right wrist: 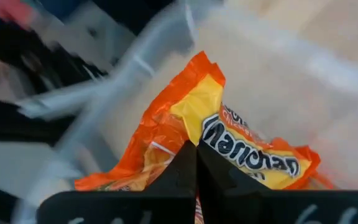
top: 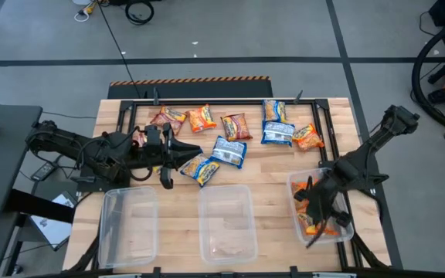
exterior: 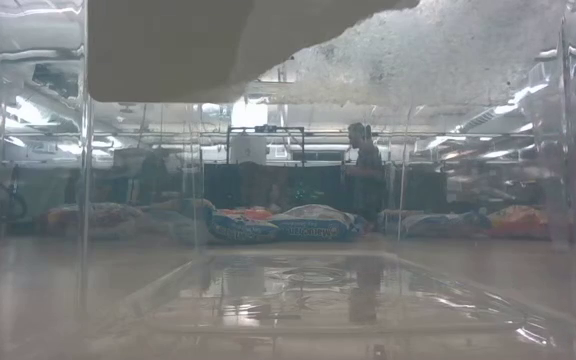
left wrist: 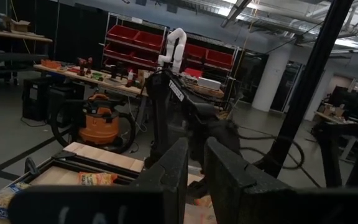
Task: Sort Maruchan noodles
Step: Adjust the orange noodle pack on the right transparent bin
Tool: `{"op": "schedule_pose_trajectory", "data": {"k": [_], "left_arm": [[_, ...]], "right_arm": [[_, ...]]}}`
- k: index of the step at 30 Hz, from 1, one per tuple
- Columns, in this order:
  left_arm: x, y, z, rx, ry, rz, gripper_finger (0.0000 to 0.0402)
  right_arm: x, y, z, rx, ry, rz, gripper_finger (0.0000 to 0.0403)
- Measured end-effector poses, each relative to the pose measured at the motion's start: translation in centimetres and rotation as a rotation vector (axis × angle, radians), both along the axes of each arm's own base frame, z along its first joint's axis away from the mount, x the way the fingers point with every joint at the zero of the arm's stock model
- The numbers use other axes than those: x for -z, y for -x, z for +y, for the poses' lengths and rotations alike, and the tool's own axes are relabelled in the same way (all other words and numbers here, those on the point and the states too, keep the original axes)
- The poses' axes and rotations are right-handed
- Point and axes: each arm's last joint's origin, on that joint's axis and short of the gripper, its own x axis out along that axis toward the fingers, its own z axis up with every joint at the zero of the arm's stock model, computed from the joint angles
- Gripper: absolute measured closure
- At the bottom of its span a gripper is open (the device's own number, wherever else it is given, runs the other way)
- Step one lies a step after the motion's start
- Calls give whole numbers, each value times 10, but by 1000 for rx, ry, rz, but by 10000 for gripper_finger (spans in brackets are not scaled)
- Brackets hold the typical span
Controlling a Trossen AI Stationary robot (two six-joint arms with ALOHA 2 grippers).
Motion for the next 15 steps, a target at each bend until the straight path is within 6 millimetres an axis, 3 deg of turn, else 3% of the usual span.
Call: {"op": "schedule_pose_trajectory", "data": {"k": [7,15], "left_arm": [[0,0,0,2,20,-3,345],[0,0,0,5,28,-4,345]], "right_arm": [[29,-11,-13,18,-277,0,400],[55,-11,-13,62,-212,-80,395]]}}
